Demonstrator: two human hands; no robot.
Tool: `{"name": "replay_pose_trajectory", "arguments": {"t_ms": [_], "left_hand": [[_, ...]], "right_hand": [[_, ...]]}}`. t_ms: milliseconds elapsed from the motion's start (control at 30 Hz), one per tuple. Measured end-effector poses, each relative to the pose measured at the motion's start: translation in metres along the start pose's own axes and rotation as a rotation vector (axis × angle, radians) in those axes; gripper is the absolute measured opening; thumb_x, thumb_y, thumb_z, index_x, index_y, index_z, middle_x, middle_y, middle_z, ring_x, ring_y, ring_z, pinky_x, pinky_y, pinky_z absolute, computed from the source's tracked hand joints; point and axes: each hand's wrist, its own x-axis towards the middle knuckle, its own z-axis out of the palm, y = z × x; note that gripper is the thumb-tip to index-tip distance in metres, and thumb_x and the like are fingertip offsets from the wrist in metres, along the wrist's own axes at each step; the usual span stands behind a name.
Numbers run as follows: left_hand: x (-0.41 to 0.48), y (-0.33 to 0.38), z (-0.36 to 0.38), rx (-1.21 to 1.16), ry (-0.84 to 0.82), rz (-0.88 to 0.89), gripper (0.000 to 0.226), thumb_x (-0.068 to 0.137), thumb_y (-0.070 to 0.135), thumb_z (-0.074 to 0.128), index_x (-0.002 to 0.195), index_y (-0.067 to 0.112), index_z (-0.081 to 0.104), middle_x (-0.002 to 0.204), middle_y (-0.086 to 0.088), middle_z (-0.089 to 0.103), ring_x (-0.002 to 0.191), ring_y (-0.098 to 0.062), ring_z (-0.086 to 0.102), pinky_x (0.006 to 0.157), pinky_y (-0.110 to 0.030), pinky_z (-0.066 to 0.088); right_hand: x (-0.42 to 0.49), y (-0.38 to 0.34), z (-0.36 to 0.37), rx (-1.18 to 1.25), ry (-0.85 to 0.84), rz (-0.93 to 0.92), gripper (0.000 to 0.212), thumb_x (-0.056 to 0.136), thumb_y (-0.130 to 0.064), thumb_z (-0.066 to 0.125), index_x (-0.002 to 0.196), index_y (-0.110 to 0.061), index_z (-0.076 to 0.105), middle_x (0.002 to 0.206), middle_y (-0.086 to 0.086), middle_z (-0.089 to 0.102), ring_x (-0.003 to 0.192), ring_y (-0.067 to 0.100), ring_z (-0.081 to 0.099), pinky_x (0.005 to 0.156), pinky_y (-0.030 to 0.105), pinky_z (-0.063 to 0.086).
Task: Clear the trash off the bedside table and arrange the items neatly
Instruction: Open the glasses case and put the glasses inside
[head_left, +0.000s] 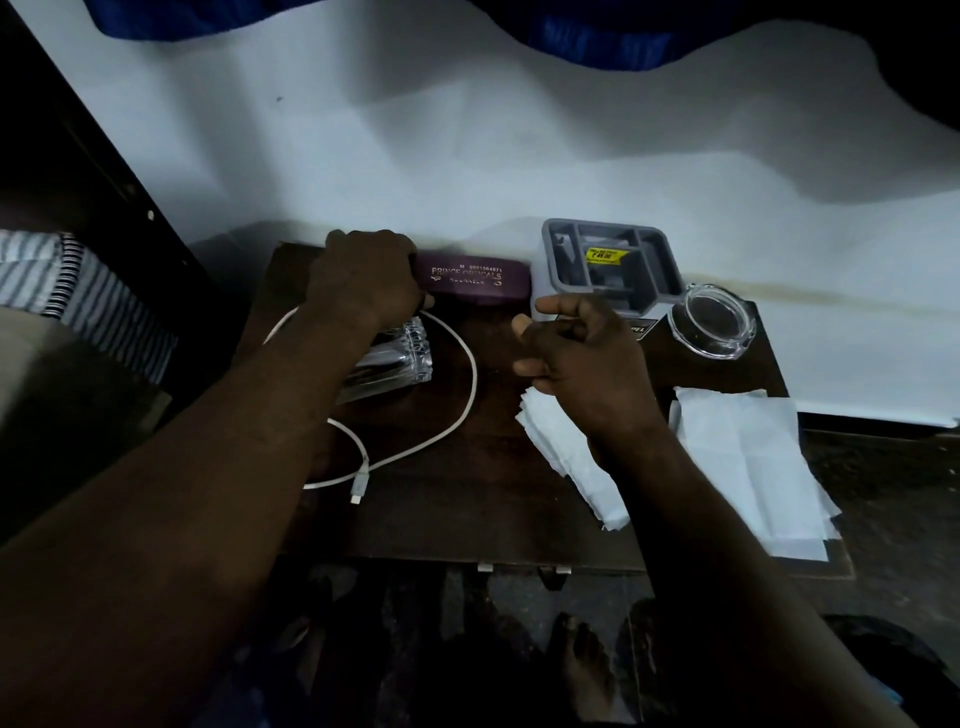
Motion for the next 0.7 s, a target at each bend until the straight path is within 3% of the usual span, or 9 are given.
{"name": "replay_pose_trajectory", "arguments": {"t_ms": [267,467,700], "left_hand": [[0.0009,0.0027,0.0026,0.021,0.057,0.016,0.044,0.079,0.049,0.076,0.112,0.022,0.068,0.115,-0.010,0.071,0.113,-0.036,0.062,0.101,-0.043,0.040],[0.0000,0.0000,0.0025,-0.057,0.044,-0.042,0.077,0.077,0.047,0.080,0.144,0.022,0.052,0.145,-0.012,0.058,0.136,-0.036,0.049,0.114,-0.042,0.034],[-0.0075,0.0000,-0.0013,-0.076,0.049,-0.059,0.077,0.073,0.047,0.082,0.141,0.022,0.054,0.136,-0.014,0.065,0.129,-0.036,0.055,0.110,-0.039,0.037]], "right_hand": [[-0.0016,0.0013,-0.0019,-0.007,-0.006,0.001,0.030,0.093,-0.032,0.077,0.119,-0.024,0.065,0.104,0.001,0.077,0.076,0.014,0.079,0.089,0.045,0.063],[-0.0011,0.0020,-0.0013,-0.013,-0.009,-0.009,0.031,0.093,-0.033,0.077,0.119,-0.024,0.064,0.104,0.001,0.077,0.076,0.014,0.079,0.081,0.038,0.063],[-0.0014,0.0003,-0.0026,-0.023,-0.011,-0.016,0.032,0.093,-0.034,0.077,0.120,-0.023,0.065,0.103,0.003,0.077,0.076,0.014,0.079,0.084,0.040,0.063]]}}
